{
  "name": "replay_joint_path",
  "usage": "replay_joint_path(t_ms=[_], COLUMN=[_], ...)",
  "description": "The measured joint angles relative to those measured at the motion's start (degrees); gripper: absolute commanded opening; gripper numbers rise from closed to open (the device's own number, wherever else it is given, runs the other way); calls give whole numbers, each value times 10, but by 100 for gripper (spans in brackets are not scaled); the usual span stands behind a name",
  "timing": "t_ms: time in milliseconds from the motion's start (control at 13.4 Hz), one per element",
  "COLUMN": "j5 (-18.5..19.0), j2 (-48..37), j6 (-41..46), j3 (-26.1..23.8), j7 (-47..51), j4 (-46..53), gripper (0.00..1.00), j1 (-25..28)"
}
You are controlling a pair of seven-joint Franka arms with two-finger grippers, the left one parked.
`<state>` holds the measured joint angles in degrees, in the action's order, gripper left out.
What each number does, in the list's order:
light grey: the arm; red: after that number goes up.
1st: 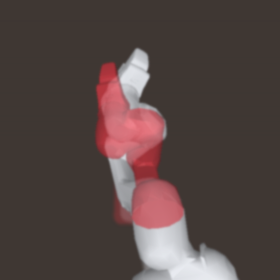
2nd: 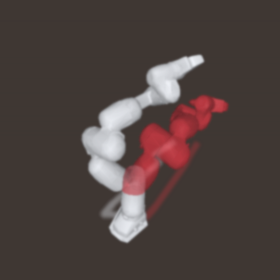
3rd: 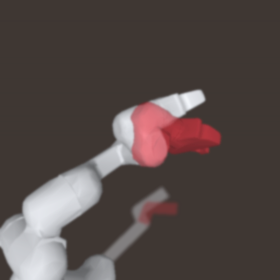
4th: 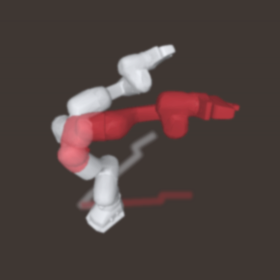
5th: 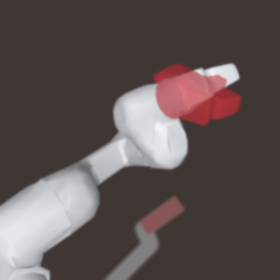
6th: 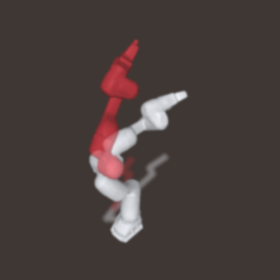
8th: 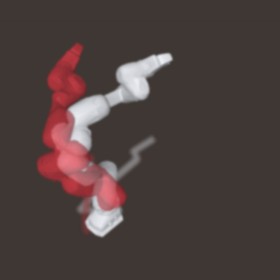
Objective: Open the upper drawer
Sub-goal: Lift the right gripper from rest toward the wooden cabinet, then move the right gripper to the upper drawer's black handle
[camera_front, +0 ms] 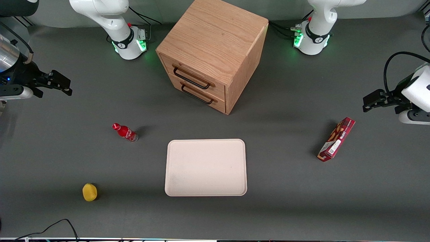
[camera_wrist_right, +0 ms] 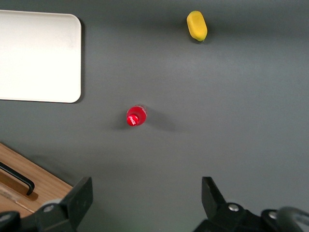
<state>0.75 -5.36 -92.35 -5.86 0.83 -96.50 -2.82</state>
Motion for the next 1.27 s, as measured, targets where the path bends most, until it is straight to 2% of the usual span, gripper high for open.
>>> replay_joint_path(t_ms=[523,748,1121,1271], j5=[0,-4,-78,-85], j2=[1,1,1,1], j6=[8,43,66,69], j3=[0,-5,-68,-114], j7=[0,-1,-1,-1], j4=[13,15,43,50], gripper=[100,100,100,100], j1=[0,1,6,10])
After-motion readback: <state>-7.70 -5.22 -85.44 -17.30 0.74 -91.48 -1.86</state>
